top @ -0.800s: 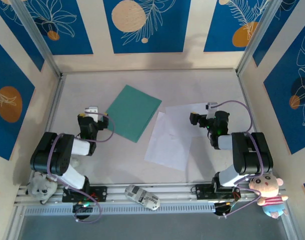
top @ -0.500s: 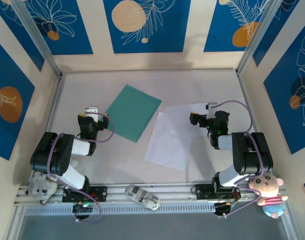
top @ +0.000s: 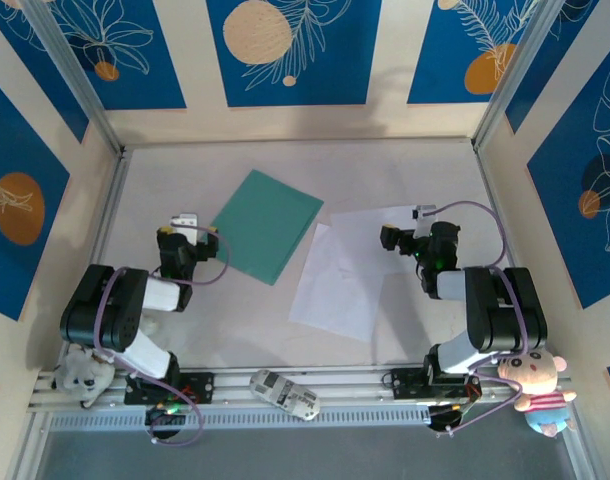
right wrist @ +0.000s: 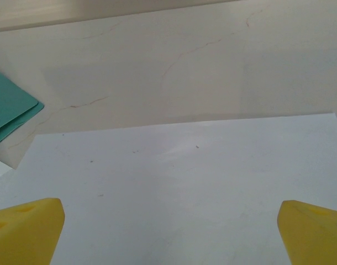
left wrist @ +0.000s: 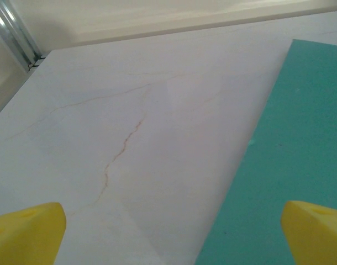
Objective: Put the files into the folder
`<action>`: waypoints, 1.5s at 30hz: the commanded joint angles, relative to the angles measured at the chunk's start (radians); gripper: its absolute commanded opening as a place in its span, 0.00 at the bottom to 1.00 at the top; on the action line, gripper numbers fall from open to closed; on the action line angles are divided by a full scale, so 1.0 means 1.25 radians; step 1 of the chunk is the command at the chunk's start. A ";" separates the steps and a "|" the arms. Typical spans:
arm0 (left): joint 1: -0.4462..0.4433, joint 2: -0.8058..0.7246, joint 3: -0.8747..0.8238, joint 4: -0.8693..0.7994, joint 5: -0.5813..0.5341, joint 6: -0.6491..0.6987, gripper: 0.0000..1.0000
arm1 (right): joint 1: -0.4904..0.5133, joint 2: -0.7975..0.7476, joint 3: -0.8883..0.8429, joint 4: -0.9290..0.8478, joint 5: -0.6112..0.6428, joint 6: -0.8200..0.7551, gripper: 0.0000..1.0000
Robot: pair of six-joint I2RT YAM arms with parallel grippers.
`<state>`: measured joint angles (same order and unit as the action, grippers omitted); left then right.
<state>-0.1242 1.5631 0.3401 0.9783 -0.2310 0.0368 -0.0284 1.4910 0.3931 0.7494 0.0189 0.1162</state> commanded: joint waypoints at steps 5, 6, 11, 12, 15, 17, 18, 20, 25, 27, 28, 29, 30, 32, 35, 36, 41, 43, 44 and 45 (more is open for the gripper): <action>0.008 -0.189 0.045 -0.223 0.002 0.002 1.00 | -0.032 -0.201 0.046 -0.177 -0.044 0.046 0.99; 0.006 -0.214 0.064 -0.271 -0.004 -0.008 1.00 | -0.035 -0.231 0.062 -0.226 -0.047 0.070 0.99; 0.000 -0.290 0.196 -0.516 -0.027 -0.131 1.00 | -0.031 -0.325 0.166 -0.459 -0.118 0.244 0.99; -0.001 -0.290 0.241 -0.585 -0.024 -0.160 1.00 | -0.026 -0.337 0.179 -0.481 -0.141 0.297 0.99; -0.005 -0.246 0.383 -0.772 0.035 -0.226 1.00 | 0.002 -0.352 0.206 -0.530 -0.181 0.420 0.99; -0.004 -0.198 0.457 -0.851 0.096 -0.257 1.00 | 0.024 -0.338 0.240 -0.579 -0.203 0.489 0.99; -0.004 -0.170 0.495 -0.889 0.133 -0.267 1.00 | 0.038 -0.324 0.257 -0.598 -0.227 0.510 0.99; -0.004 -0.119 0.558 -0.947 0.185 -0.287 1.00 | 0.077 -0.293 0.276 -0.601 -0.253 0.539 0.99; -0.001 0.013 0.690 -1.052 0.243 -0.292 1.00 | 0.210 -0.196 0.327 -0.591 -0.232 0.588 0.99; 0.000 0.074 0.750 -1.104 0.257 -0.282 1.00 | 0.260 -0.144 0.351 -0.577 -0.226 0.609 0.99; 0.001 0.094 0.776 -1.124 0.263 -0.279 1.00 | 0.279 -0.119 0.362 -0.566 -0.227 0.614 1.00; 0.005 0.124 0.801 -1.141 0.271 -0.277 1.00 | 0.297 -0.089 0.375 -0.558 -0.227 0.624 1.00; 0.008 0.149 0.821 -1.154 0.282 -0.274 1.00 | 0.313 -0.056 0.389 -0.551 -0.226 0.634 1.00; 0.017 0.196 0.859 -1.179 0.303 -0.273 1.00 | 0.334 0.002 0.417 -0.537 -0.237 0.656 0.99; 0.029 0.264 0.921 -1.232 0.323 -0.270 1.00 | 0.363 0.090 0.466 -0.517 -0.256 0.688 0.97; 0.034 0.282 0.935 -1.247 0.330 -0.270 1.00 | 0.374 0.121 0.484 -0.511 -0.262 0.695 0.97; 0.048 0.328 0.963 -1.273 0.356 -0.268 1.00 | 0.417 0.250 0.581 -0.522 -0.277 0.720 0.94; 0.049 0.342 0.972 -1.291 0.359 -0.264 1.00 | 0.426 0.289 0.604 -0.515 -0.279 0.734 0.93; 0.050 0.348 0.976 -1.297 0.360 -0.264 1.00 | 0.429 0.307 0.616 -0.512 -0.277 0.742 0.93; 0.051 0.354 0.975 -1.299 0.365 -0.263 1.00 | 0.433 0.324 0.626 -0.510 -0.278 0.749 0.93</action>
<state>-0.0708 1.9846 1.5208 -0.5842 0.1841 -0.2981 0.4992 1.8534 1.1328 0.1051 -0.3004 1.0054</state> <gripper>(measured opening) 0.998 0.929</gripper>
